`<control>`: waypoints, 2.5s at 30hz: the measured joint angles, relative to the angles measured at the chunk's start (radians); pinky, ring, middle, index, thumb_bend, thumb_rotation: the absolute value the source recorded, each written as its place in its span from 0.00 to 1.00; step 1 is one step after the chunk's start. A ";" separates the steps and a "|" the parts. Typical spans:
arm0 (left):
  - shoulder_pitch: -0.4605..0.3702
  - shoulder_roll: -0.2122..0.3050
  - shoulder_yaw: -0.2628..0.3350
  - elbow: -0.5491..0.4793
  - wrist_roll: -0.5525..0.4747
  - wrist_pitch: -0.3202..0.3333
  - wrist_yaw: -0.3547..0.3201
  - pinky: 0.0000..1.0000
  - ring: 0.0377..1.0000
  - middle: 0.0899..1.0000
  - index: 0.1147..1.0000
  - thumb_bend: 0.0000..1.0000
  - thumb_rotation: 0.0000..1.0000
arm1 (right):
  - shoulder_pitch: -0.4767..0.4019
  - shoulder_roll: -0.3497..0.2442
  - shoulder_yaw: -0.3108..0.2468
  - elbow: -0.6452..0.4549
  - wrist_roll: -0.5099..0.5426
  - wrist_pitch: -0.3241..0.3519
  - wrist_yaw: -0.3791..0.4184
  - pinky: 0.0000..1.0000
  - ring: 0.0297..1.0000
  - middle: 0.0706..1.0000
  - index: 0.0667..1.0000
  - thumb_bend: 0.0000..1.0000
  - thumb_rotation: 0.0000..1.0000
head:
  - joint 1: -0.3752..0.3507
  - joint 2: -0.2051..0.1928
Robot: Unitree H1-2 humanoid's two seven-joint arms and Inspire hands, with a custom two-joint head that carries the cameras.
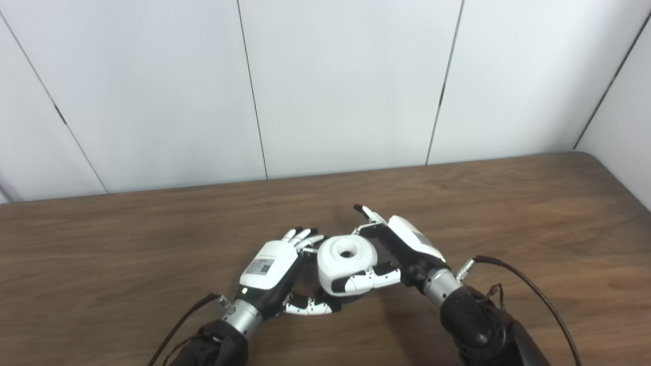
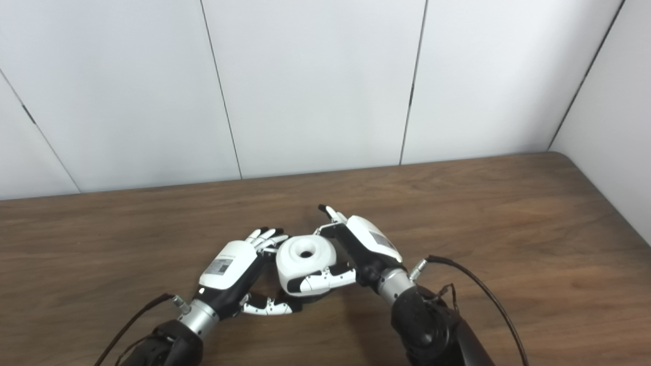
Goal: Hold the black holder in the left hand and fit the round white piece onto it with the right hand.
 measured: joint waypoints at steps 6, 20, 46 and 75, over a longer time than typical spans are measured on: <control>0.000 0.000 0.001 0.002 0.000 -0.003 0.002 1.00 0.95 0.87 0.41 0.52 0.05 | 0.000 0.000 -0.002 0.000 0.005 0.001 0.000 0.89 1.00 1.00 1.00 1.00 0.57 | 0.000 0.000; -0.001 0.000 0.002 0.010 0.000 -0.015 0.011 1.00 0.95 0.87 0.41 0.52 0.05 | 0.008 0.004 -0.015 0.000 0.033 -0.003 -0.014 0.86 1.00 1.00 1.00 1.00 0.60 | -0.002 -0.003; -0.001 -0.002 0.000 0.014 0.000 -0.018 0.018 1.00 0.95 0.87 0.41 0.52 0.05 | 0.063 -0.027 -0.070 -0.032 0.056 -0.032 -0.018 0.85 1.00 1.00 1.00 1.00 0.61 | -0.002 -0.002; -0.001 -0.010 0.000 0.018 0.001 -0.018 0.022 1.00 0.95 0.87 0.41 0.52 0.05 | 0.074 -0.040 -0.064 -0.126 0.024 -0.039 0.028 0.83 1.00 1.00 1.00 1.00 0.58 | 0.014 -0.003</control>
